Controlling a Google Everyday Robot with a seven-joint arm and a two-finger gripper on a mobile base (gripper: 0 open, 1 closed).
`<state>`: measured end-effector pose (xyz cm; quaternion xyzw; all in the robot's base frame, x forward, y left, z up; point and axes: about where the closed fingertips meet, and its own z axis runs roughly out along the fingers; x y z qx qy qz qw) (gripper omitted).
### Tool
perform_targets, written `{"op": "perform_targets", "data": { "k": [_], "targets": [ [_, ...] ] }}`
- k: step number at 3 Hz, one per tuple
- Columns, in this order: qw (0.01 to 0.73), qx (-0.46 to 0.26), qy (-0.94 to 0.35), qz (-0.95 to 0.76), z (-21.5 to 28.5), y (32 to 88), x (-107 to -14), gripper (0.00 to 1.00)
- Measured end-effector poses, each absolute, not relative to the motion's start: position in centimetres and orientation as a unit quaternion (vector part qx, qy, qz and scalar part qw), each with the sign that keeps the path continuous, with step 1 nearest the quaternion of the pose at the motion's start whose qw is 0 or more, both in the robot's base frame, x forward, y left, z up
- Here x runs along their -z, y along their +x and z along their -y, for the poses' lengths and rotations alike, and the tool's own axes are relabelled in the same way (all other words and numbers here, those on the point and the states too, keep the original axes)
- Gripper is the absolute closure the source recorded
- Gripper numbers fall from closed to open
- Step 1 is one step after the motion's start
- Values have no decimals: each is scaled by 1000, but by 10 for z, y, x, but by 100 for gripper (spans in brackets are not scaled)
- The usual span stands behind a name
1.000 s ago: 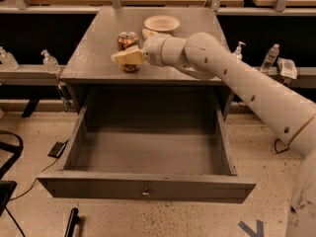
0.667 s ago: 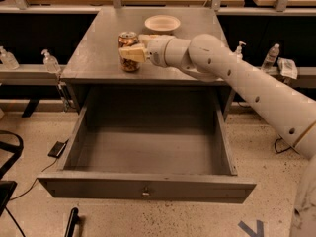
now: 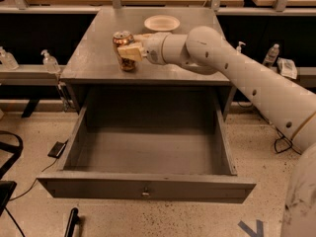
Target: Place orange can into top drawer
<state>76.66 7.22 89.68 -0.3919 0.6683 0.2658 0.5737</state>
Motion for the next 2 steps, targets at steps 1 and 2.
{"op": "perform_targets", "data": {
  "k": [1, 2],
  "targets": [
    [578, -287, -386, -660, -75, 764, -893, 100],
    [596, -344, -360, -630, -46, 745, -888, 100]
  ]
}}
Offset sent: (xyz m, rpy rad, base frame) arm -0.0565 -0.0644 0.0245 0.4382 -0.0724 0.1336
